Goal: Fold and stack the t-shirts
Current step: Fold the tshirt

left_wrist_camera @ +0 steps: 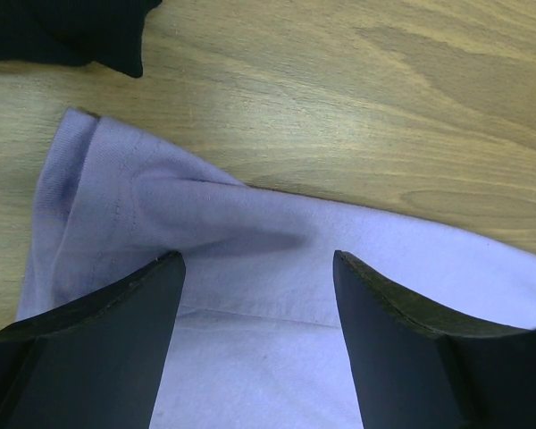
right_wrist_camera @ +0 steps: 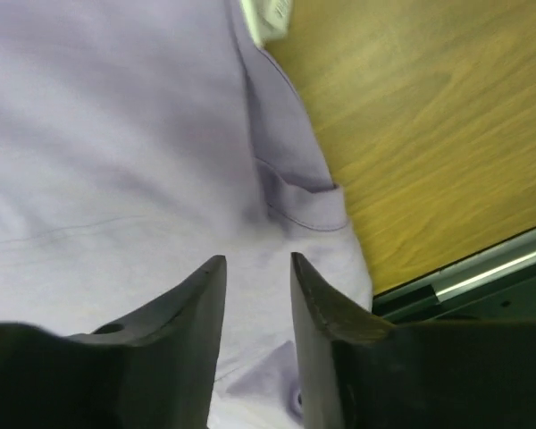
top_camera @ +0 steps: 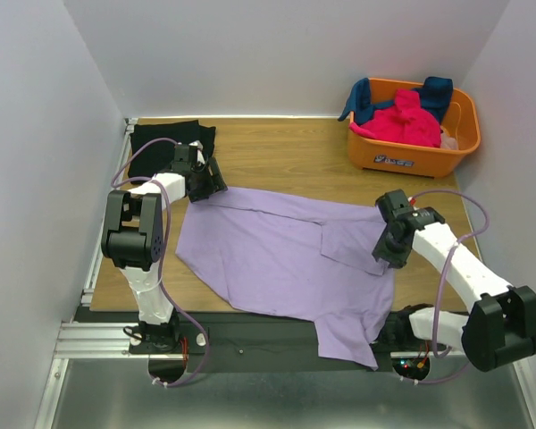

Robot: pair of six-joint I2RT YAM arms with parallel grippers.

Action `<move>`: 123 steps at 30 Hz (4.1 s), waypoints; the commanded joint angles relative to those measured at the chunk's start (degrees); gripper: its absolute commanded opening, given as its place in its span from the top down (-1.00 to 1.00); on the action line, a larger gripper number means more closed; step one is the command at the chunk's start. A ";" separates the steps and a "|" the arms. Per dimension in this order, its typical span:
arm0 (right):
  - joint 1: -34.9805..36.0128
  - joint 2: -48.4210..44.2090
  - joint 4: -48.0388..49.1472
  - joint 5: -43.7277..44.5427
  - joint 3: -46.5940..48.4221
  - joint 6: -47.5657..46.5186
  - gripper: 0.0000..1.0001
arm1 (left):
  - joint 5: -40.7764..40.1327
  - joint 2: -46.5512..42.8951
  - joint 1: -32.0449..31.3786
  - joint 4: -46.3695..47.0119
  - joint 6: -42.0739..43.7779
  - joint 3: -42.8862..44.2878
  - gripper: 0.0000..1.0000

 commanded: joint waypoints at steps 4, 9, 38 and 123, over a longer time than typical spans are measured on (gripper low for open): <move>-0.72 5.23 -1.41 4.17 14.64 -2.77 -0.36 | -4.65 -0.89 1.10 -7.62 2.75 5.19 -0.61; -6.25 12.53 2.87 6.72 23.00 -10.49 -0.40 | -5.44 -2.56 0.48 -8.77 2.31 8.71 -0.61; -14.78 36.71 20.47 6.73 33.56 -19.57 -0.17 | -7.20 4.29 -0.84 -7.36 -0.15 7.40 -0.61; -15.50 19.57 27.15 -14.10 16.87 -18.08 -0.12 | -14.58 -1.68 2.77 -9.65 0.64 11.00 -0.70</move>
